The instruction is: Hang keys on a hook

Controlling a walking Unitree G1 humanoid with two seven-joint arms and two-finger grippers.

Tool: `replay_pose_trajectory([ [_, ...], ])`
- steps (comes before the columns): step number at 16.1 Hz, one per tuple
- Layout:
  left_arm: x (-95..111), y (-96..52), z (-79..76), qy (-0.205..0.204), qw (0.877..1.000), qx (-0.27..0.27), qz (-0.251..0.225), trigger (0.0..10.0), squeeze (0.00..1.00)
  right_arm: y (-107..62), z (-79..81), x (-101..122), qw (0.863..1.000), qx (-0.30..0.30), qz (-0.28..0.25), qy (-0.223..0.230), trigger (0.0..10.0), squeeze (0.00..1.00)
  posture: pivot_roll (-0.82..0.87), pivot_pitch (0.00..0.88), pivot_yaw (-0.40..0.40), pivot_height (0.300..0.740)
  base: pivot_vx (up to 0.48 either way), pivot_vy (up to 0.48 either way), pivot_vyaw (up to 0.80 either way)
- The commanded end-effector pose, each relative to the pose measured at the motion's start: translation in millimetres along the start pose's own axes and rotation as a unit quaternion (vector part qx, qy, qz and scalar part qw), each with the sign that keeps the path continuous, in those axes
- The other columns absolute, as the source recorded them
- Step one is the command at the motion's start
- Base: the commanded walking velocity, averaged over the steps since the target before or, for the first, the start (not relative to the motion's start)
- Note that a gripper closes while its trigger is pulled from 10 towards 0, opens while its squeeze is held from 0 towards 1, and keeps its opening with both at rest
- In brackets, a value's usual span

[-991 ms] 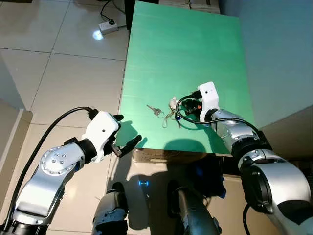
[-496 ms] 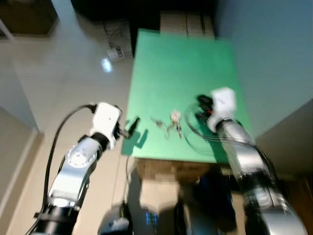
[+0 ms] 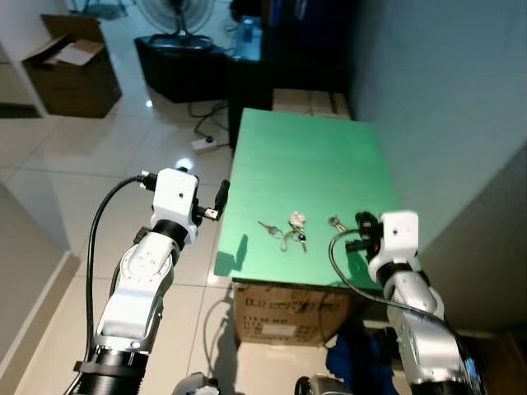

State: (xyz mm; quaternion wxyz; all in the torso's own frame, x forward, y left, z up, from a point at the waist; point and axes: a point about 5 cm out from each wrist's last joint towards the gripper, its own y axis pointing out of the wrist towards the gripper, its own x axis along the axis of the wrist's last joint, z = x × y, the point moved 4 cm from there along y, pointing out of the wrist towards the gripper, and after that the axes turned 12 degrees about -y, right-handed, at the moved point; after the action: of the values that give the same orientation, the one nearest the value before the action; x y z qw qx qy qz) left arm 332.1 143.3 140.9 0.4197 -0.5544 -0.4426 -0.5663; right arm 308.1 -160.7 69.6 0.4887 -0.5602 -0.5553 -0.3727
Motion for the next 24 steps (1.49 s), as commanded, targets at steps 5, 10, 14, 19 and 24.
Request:
replay_pose_trajectory([
  [5, -16.7, -11.8, -4.4, 0.01, 1.0, -0.014, 0.024, 10.0, 0.0, -5.8, -3.7, 10.1, 1.0, -0.009, -0.003, -0.009, 10.0, 0.0, -0.11, 0.0, -0.019, 0.74, 0.097, 0.0, 0.0],
  [10, -20.0, -11.2, -9.8, 0.006, 0.999, -0.034, 0.036, 10.0, 0.0, -8.1, -4.6, 15.7, 1.0, -0.009, -0.001, -0.017, 10.0, 0.0, -0.14, 0.0, -0.004, 0.74, 0.247, 0.0, 0.0],
  [14, -24.3, -11.0, -9.6, 0.005, 0.998, -0.041, 0.043, 10.0, 0.0, -13.6, -4.6, 11.1, 1.0, -0.013, 0.013, -0.017, 10.0, 0.0, -0.15, 0.0, 0.007, 0.74, 0.255, 0.0, 0.0],
  [19, -31.2, -13.1, -6.0, 0.003, 0.998, -0.042, 0.056, 10.0, 0.0, -15.4, 2.2, 4.2, 0.999, 0.009, 0.033, -0.006, 10.0, 0.0, -0.15, 0.0, 0.007, 0.74, 0.252, 0.0, 0.0],
  [24, -31.1, -8.0, -5.7, 0.001, 0.998, -0.044, 0.055, 10.0, 0.0, -12.5, 1.3, 4.4, 0.999, 0.009, 0.039, -0.013, 10.0, 0.0, -0.15, 0.0, 0.001, 0.74, 0.252, 0.0, -0.69],
])
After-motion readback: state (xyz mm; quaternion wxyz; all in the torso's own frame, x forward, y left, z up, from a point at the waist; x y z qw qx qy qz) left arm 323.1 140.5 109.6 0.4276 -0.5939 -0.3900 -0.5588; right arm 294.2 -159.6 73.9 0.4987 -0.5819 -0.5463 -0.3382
